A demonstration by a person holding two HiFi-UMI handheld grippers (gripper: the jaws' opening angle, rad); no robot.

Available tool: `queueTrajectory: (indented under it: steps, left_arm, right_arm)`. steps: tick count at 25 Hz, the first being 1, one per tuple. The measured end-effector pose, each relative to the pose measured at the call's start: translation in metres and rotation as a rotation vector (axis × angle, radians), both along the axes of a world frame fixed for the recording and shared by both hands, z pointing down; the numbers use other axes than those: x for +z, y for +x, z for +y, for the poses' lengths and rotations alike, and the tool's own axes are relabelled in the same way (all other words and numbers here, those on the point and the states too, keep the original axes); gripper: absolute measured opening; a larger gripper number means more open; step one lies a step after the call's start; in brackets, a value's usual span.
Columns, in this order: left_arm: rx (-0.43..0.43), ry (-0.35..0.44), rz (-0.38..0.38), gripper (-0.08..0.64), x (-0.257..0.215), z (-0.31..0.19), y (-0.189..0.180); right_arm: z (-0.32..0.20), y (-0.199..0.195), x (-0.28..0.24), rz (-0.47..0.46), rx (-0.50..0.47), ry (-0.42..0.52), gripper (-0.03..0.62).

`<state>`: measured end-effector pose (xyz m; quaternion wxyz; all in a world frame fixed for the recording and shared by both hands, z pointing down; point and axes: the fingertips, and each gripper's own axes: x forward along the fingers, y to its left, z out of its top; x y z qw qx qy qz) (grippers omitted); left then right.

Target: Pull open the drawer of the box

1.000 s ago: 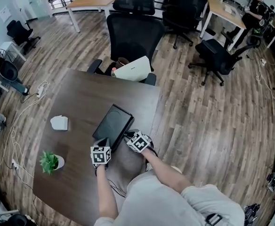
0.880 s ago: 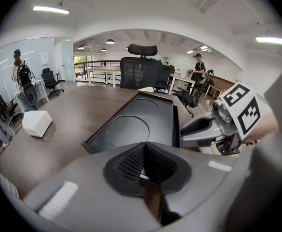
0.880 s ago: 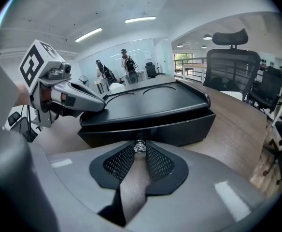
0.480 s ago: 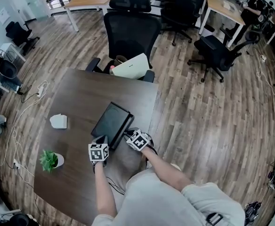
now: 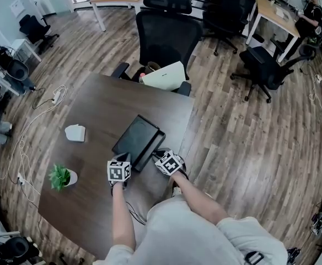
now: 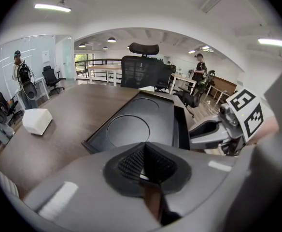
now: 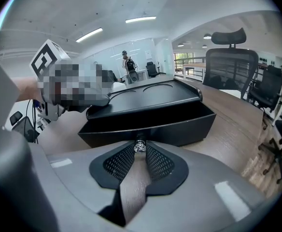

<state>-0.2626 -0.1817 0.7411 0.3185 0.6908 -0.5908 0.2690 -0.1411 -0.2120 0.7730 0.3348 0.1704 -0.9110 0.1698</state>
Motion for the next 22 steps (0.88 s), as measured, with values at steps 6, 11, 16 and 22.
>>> queueTrajectory:
  steps: [6,11,16,22]
  left_arm:
    - [-0.008,-0.005,-0.004,0.054,-0.001,0.0,-0.001]
    - [-0.015,0.0,-0.001,0.054,0.0,0.0,-0.001]
    - [-0.017,0.002,-0.003,0.054,-0.003,0.002,-0.004]
    - [-0.017,0.001,-0.005,0.054,-0.002,0.001,-0.003]
  right_arm:
    - [0.005,0.007,-0.001,-0.004,0.001,-0.01,0.074]
    - [0.01,0.012,-0.001,0.006,-0.01,-0.004,0.074]
    - [0.017,0.016,-0.003,0.009,-0.022,0.009,0.072]
    - [0.017,0.02,-0.003,0.01,-0.012,0.01,0.072]
